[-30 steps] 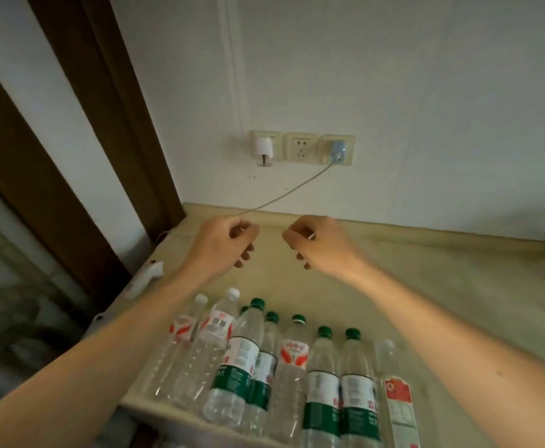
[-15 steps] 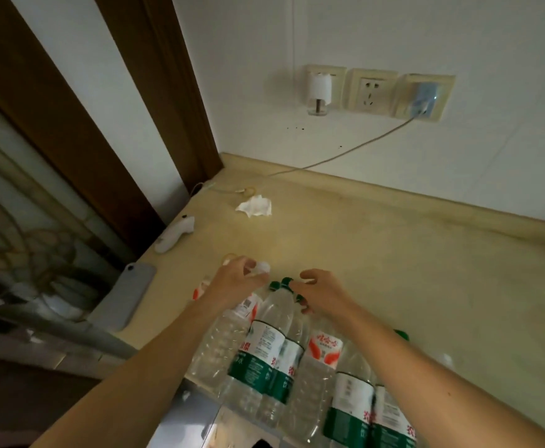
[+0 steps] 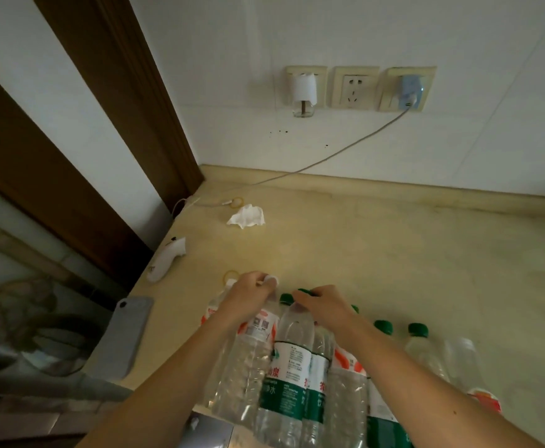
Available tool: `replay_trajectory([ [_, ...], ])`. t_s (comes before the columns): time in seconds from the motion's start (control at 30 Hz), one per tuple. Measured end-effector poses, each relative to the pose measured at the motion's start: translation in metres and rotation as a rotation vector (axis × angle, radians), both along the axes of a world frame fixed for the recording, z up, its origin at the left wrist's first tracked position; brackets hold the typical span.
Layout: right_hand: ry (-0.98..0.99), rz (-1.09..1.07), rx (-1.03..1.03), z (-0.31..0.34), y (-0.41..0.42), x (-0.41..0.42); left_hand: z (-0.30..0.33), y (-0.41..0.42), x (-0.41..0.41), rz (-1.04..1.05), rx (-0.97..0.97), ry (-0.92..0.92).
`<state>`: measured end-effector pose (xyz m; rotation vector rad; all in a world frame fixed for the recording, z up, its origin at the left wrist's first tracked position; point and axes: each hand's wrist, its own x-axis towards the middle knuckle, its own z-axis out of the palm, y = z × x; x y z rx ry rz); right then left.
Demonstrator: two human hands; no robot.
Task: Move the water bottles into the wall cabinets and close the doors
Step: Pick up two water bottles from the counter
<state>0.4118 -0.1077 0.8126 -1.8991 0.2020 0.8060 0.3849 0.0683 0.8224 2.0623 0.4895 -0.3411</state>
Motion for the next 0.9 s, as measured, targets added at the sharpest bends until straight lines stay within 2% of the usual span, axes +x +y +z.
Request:
replay_trajectory([
  [0.23, -0.084, -0.145, 0.049, 0.019, -0.011, 0.000, 0.007, 0.005, 0.016, 0.068, -0.286, 0.048],
  [0.37, -0.311, -0.157, 0.038, 0.055, -0.028, 0.010, 0.038, -0.006, 0.034, 0.050, -0.441, -0.050],
  [0.47, -0.530, -0.156, -0.020, 0.093, -0.045, 0.021, 0.073, -0.017, 0.051, 0.004, -0.522, -0.217],
  [0.57, -0.729, -0.198, -0.064, 0.122, -0.058, 0.027, 0.100, -0.029, 0.066, -0.077, -0.501, -0.438],
  [0.67, -0.845, -0.236, -0.118, 0.127, -0.063, 0.027, 0.106, -0.040, 0.071, -0.180, -0.424, -0.566],
  [0.9, -0.816, -0.305, -0.166, 0.094, -0.066, 0.038, 0.068, -0.056, 0.075, -0.250, -0.249, -0.621],
])
